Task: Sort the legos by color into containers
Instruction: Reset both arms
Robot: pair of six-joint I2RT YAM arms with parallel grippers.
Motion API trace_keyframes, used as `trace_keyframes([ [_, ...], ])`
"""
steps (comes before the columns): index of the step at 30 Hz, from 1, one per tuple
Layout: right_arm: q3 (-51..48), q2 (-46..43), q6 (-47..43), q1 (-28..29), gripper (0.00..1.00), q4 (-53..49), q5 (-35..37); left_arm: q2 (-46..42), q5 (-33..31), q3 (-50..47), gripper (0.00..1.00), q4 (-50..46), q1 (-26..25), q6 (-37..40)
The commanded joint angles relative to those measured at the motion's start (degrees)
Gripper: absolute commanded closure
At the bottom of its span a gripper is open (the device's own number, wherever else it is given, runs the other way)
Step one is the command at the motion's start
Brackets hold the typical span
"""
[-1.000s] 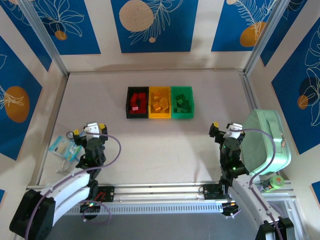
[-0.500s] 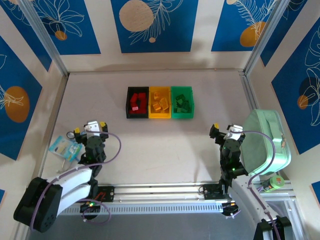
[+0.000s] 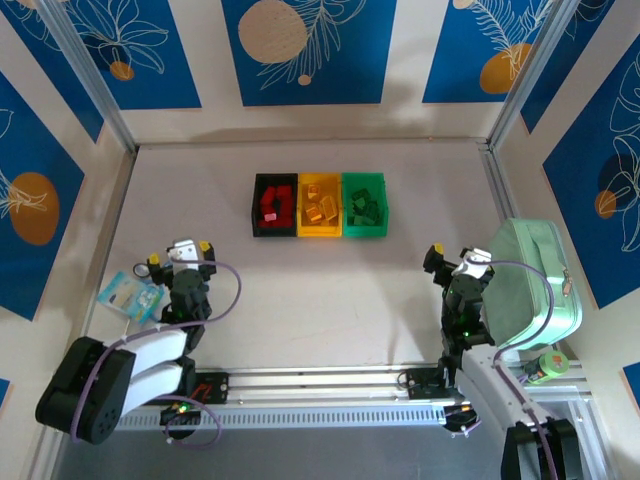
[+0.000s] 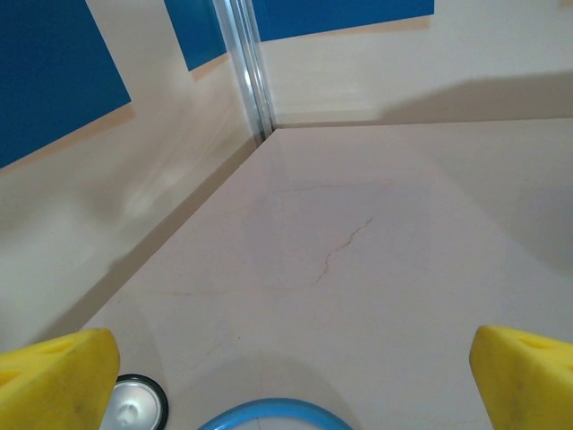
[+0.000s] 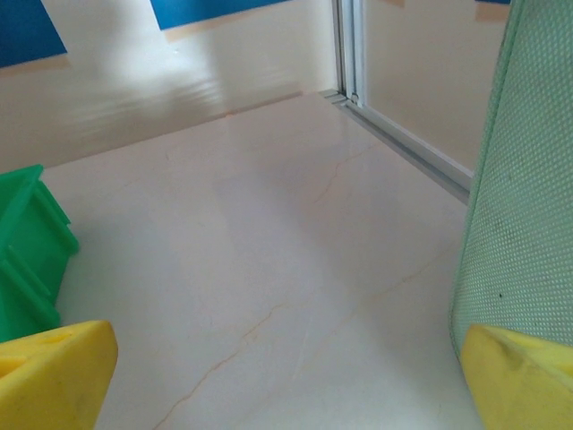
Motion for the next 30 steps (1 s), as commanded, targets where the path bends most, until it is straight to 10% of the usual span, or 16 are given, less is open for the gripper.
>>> trace_keyframes([
  [1,0.36,3.9,1.31,-0.59,0.01,5.82,-0.56,1.91,1.43,0.71,0.0,4.28,0.97,-0.54],
  [30,7.15,30.73,-1.42,0.0,0.01,26.53,-1.68,15.27,1.55,-0.71,0.0,25.4,1.41,2.64],
])
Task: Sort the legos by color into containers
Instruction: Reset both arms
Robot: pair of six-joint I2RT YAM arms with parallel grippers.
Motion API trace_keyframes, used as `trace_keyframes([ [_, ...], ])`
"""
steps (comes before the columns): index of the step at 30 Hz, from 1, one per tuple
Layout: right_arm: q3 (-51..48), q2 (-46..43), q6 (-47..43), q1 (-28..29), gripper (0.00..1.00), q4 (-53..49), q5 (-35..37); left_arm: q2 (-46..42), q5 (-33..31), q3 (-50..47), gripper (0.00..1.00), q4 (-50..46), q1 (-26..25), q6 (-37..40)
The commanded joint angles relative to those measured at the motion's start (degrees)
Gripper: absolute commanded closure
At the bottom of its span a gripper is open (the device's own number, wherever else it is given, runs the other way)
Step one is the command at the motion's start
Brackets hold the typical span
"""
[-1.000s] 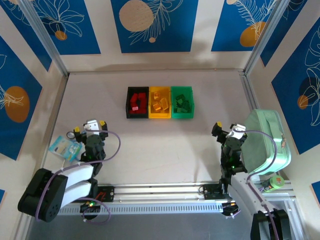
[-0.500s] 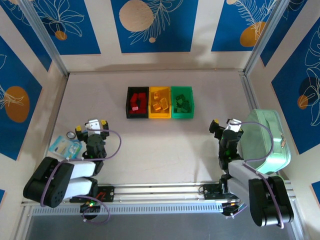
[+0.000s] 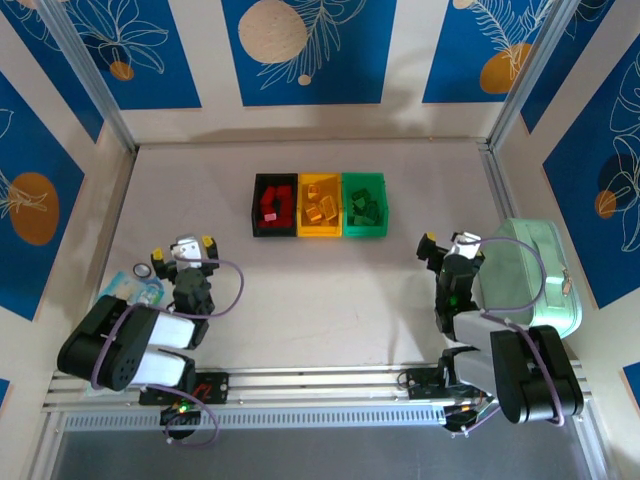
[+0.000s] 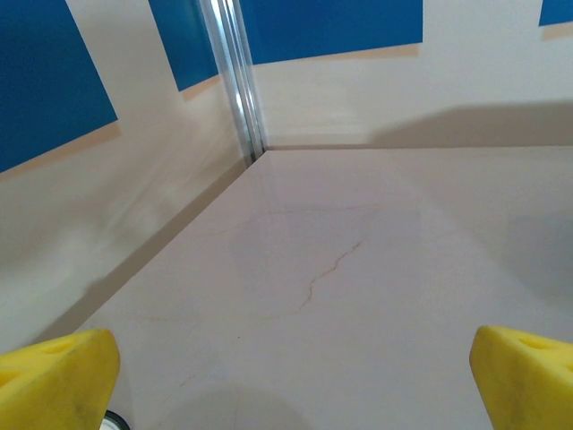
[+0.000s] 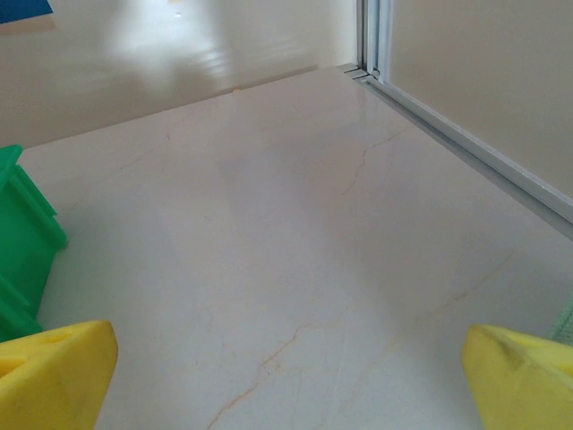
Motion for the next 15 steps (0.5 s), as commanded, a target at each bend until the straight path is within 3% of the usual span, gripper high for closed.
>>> trace_keyframes([
  [1,1.76,1.93,-1.56,0.34,0.01,5.71,-0.11,0.38,0.24,-0.63,0.0,5.47,0.73,0.86],
  [5,1.74,6.96,-3.34,0.23,0.01,12.0,-0.56,0.75,0.08,-0.51,0.0,5.55,0.77,0.94],
  [8,0.73,19.37,-6.0,0.07,0.01,30.18,-1.48,1.09,0.27,-0.19,0.0,5.62,0.84,1.13],
  [10,2.11,18.28,-11.82,5.23,0.01,26.11,-0.88,1.11,0.17,-0.18,0.0,5.64,0.82,1.13],
  [12,5.04,20.08,-15.96,6.36,0.01,23.27,-4.69,1.11,0.2,-0.19,0.0,5.62,0.82,1.13],
  [15,5.32,20.85,-17.6,7.57,0.01,23.91,-4.6,1.23,0.8,-0.11,0.0,5.62,0.82,1.36],
])
